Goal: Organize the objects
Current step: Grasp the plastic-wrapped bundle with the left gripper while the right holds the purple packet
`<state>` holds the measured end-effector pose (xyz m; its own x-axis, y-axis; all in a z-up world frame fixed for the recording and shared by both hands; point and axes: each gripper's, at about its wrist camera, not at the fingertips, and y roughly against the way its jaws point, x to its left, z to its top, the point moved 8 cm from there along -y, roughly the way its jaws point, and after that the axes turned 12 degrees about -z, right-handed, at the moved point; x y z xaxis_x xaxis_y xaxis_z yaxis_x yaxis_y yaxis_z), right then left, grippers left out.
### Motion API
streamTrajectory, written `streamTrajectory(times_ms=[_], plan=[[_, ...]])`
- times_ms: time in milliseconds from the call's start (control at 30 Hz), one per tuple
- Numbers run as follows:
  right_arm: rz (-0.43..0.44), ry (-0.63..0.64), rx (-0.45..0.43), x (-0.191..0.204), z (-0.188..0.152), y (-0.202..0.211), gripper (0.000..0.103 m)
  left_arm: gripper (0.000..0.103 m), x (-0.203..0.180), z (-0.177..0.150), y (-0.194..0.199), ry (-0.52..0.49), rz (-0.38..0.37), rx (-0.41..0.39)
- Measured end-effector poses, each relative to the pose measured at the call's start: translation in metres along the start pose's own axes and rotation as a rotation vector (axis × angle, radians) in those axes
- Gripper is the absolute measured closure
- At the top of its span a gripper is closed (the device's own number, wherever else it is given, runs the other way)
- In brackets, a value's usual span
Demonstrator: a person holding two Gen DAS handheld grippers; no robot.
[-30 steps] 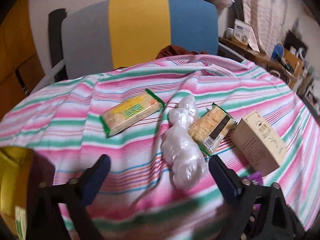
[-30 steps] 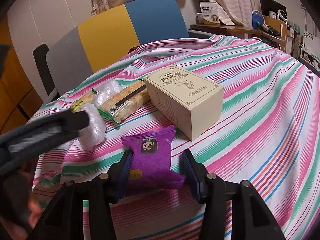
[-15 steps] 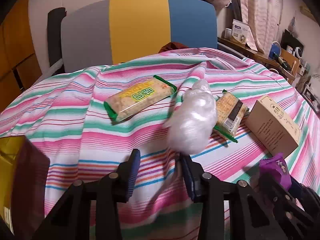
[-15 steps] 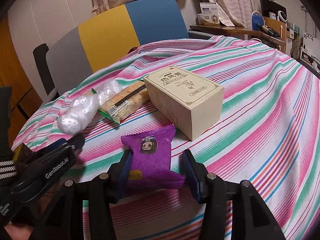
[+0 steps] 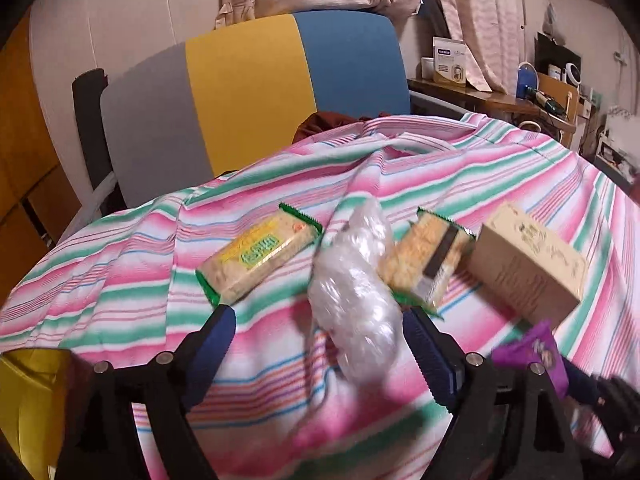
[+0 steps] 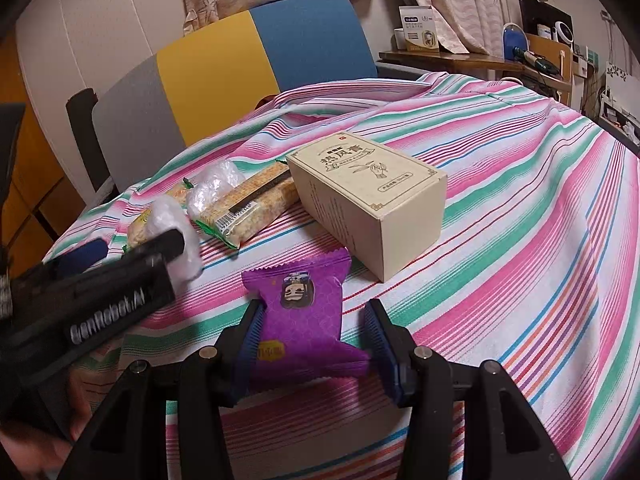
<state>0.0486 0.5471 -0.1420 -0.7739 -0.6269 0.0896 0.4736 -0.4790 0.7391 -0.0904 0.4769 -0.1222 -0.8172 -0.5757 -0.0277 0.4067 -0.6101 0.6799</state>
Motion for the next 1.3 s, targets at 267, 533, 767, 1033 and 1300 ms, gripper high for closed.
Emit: streamTrajectory(times_ms=[267, 533, 767, 1033, 1300], plan=[[0.006, -0.005, -0.001, -0.001, 0.0, 0.0, 0.051, 0.066, -0.007, -0.01, -0.024, 0.0, -0.069, 0.085], [0.001, 0.0, -0.002, 0.0, 0.001, -0.002, 0.051, 0.071, -0.001, -0.026, -0.014, 0.04, -0.075, 0.044], [-0.006, 0.004, -0.003, 0.001, 0.002, -0.001, 0.051, 0.071, -0.015, -0.044, 0.024, 0.001, -0.075, -0.034], [-0.014, 0.011, -0.003, 0.002, 0.001, -0.001, 0.051, 0.071, -0.01, -0.067, 0.064, 0.04, -0.082, -0.085], [-0.037, 0.046, -0.019, 0.007, 0.001, 0.002, 0.052, 0.071, 0.013, -0.088, 0.096, 0.128, -0.096, -0.095]])
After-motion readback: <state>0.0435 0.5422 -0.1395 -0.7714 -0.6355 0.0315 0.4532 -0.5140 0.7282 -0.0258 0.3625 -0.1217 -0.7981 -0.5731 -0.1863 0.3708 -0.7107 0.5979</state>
